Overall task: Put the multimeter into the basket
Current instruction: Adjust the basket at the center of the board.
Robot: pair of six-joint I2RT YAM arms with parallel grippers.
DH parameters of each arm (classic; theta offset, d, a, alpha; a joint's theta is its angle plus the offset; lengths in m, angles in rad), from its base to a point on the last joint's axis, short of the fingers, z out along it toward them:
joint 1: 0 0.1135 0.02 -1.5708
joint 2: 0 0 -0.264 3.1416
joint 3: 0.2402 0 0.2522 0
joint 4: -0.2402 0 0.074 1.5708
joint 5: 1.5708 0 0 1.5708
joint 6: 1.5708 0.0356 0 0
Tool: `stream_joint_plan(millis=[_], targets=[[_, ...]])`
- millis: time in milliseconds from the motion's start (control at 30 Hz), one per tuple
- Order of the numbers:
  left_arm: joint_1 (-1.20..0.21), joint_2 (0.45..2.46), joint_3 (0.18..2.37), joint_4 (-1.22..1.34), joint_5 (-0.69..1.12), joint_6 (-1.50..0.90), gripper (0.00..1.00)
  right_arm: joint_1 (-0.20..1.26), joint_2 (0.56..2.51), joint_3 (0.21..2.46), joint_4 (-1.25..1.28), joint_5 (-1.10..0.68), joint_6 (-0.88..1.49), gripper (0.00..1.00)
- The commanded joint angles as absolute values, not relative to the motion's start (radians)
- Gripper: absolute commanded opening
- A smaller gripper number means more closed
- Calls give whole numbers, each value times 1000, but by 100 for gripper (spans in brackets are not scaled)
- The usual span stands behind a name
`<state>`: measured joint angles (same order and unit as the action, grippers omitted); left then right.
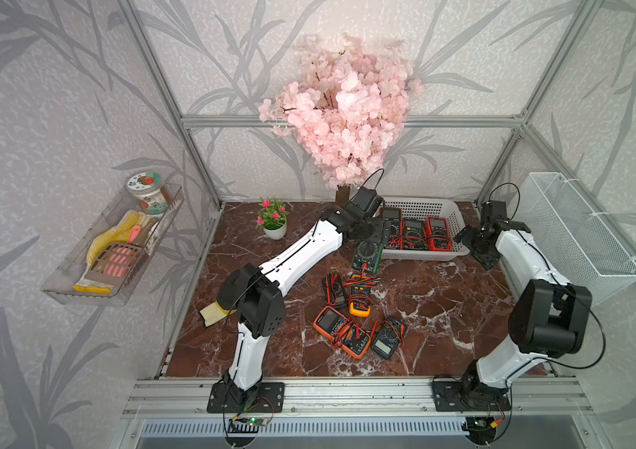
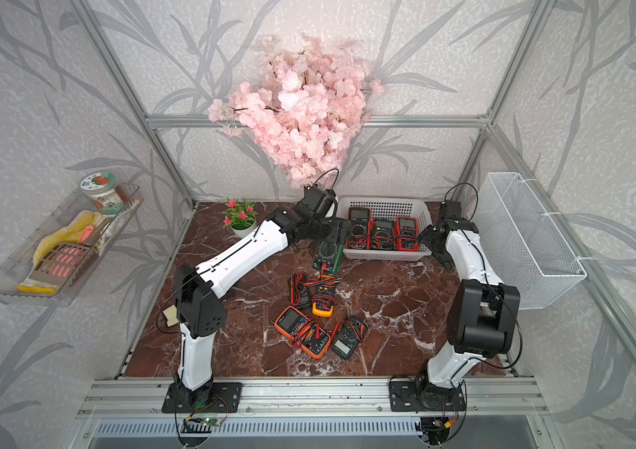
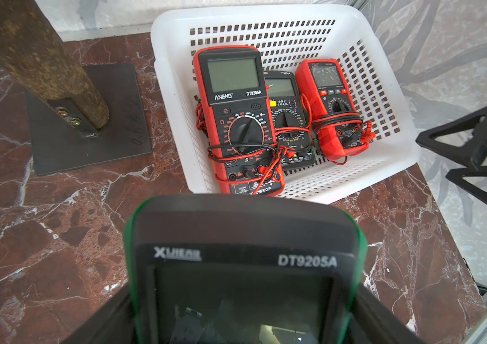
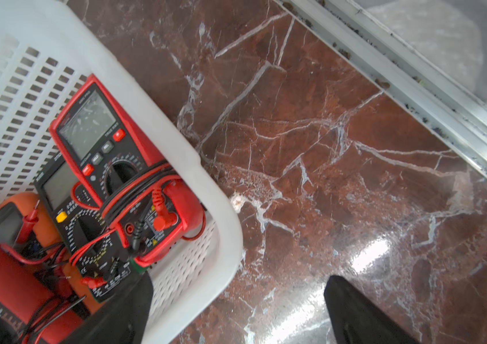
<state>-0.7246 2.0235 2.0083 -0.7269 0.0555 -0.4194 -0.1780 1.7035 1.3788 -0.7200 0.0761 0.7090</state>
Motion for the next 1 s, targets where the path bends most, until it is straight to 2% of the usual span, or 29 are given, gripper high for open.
stream_joint_plan(millis=[0,167,300,500,633,733,967], targets=[[-727,2035,2042,-716,69,-416,52,-187,1759,1423,-719,104,707,95],[-726,2037,2042,-708,71,-421,52,-192,1833,1472,-754,98,689,94],[-726,2038,2043,-700,77,-428,52,-193,1888,1508,-785,72,668,86],[-727,2043,2048,-696,78,-433,53,-194,1901,1491,-763,36,660,69],[-726,2046,2051,-692,78,-435,53,-192,1894,1473,-755,4,645,51],[-726,2048,2055,-686,81,-438,53,-192,1877,1447,-744,-22,644,42],[-728,2068,2085,-683,96,-446,54,-191,1813,1367,-730,-57,643,39]])
